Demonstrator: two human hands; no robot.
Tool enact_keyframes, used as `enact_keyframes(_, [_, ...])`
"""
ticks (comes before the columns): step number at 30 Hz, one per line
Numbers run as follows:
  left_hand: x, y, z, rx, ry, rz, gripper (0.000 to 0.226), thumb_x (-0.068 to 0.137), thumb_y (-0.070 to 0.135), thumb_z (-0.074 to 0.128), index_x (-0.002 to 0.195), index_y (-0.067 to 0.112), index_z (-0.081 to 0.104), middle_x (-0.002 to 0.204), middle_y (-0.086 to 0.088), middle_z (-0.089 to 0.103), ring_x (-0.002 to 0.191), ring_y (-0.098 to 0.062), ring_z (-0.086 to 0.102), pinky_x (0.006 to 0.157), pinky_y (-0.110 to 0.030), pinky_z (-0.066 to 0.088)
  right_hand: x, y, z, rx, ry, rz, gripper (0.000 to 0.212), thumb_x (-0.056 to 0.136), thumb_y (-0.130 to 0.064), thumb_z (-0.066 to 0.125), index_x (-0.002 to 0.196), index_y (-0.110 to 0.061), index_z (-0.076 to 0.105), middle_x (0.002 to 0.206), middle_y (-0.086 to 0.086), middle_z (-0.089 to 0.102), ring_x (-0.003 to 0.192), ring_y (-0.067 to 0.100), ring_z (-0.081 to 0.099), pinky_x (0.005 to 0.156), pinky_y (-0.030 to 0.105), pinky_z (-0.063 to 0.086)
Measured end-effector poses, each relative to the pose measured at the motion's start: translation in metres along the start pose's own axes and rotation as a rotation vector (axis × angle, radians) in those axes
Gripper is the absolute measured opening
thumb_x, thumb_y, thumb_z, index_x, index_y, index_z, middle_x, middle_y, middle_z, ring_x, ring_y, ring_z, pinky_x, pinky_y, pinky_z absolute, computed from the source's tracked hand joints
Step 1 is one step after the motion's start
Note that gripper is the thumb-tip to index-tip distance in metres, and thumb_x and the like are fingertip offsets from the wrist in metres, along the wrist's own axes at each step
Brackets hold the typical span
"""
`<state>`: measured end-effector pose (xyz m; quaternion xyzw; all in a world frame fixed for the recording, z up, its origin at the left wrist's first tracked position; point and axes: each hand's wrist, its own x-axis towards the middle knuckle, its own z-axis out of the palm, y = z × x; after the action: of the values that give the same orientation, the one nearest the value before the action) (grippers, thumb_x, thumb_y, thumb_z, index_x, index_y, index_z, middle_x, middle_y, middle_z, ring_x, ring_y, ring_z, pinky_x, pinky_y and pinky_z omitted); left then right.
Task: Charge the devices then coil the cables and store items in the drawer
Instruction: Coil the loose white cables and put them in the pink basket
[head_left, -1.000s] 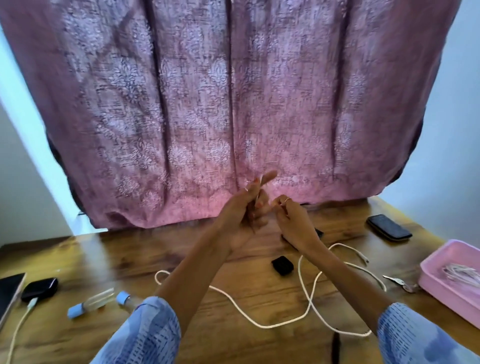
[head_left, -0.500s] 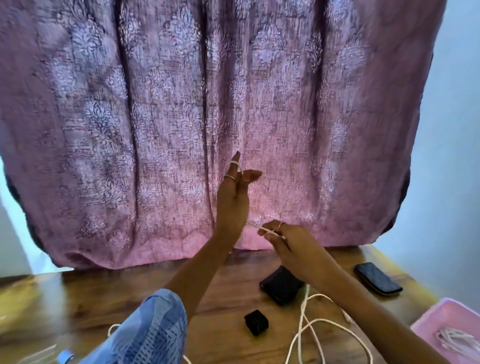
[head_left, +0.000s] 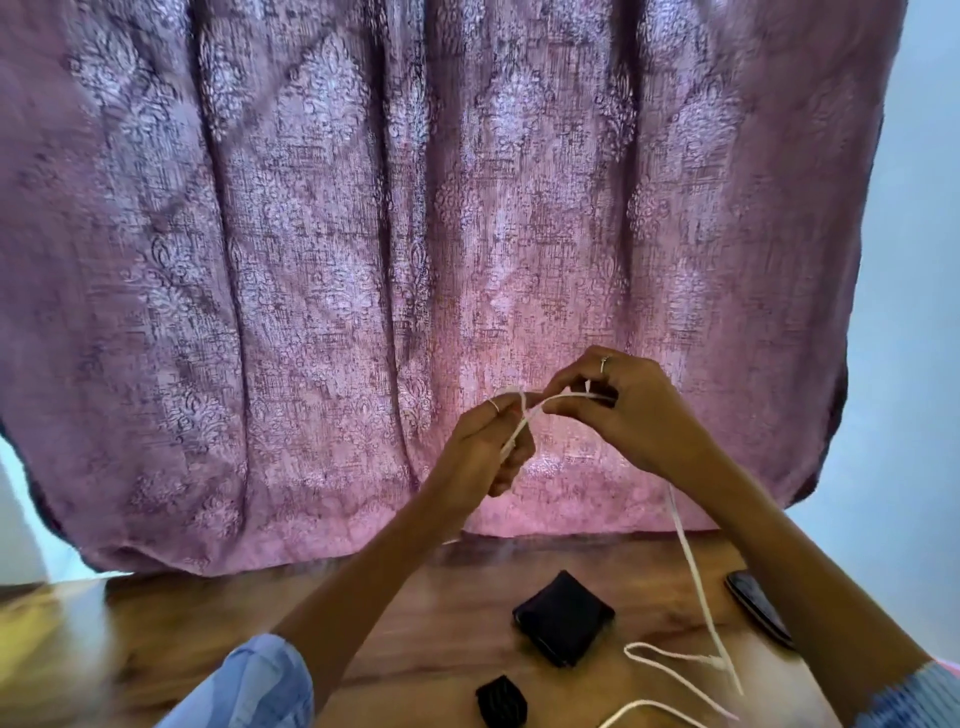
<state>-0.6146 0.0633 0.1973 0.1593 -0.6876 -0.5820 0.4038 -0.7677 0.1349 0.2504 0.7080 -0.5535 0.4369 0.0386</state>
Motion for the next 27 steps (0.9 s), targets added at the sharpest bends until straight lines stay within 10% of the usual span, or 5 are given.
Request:
enact_keyframes(5, [-0.003, 0.009, 0.006, -0.066, -0.143, -0.032, 0.041, 0.097, 0.043, 0.034, 0.092, 0.019, 0.067, 0.048, 0.010, 0.032, 0.038, -0.005, 0.020, 0.037, -0.013, 0.021, 0.015, 0.016, 0.000, 0.101, 0.041, -0.003, 0.008, 0.073, -0.031, 0.077, 0.077, -0.027, 0.072, 0.072, -0.009, 0.062, 0.064, 0.009, 0.057, 0.060, 0.022, 0.046])
enact_keyframes(15, [0.022, 0.042, 0.034, -0.996, -0.167, -0.027, 0.025, 0.092, 0.023, 0.038, 0.100, 0.005, 0.053, 0.047, 0.006, 0.038, 0.034, -0.004, 0.024, 0.034, -0.014, 0.026, 0.002, 0.025, 0.057, 0.654, 0.098, 0.261, 0.044, 0.097, -0.004, 0.044, 0.065, -0.028, 0.063, 0.040, -0.009, 0.046, 0.035, 0.002, 0.033, 0.038, 0.014, 0.027])
enact_keyframes(22, [0.045, 0.059, 0.019, -0.872, 0.085, 0.118, 0.020, 0.097, 0.010, 0.038, 0.111, 0.002, 0.050, 0.077, -0.002, 0.063, 0.051, -0.008, 0.057, 0.052, -0.019, 0.052, -0.017, 0.028, 0.056, 0.361, -0.325, 0.371, 0.028, 0.101, -0.010, 0.035, 0.093, -0.025, 0.057, 0.054, -0.002, 0.049, 0.034, 0.001, 0.034, 0.035, 0.014, 0.028])
enact_keyframes(27, [0.053, 0.060, -0.003, -0.550, 0.134, 0.276, 0.028, 0.100, 0.005, 0.035, 0.127, 0.011, 0.037, 0.093, 0.000, 0.073, 0.088, -0.020, 0.071, 0.082, -0.037, 0.056, -0.025, 0.022, 0.044, 0.025, -0.256, 0.127, 0.019, 0.099, -0.018, 0.045, 0.098, -0.022, 0.063, 0.056, -0.008, 0.048, 0.047, 0.010, 0.043, 0.050, 0.024, 0.035])
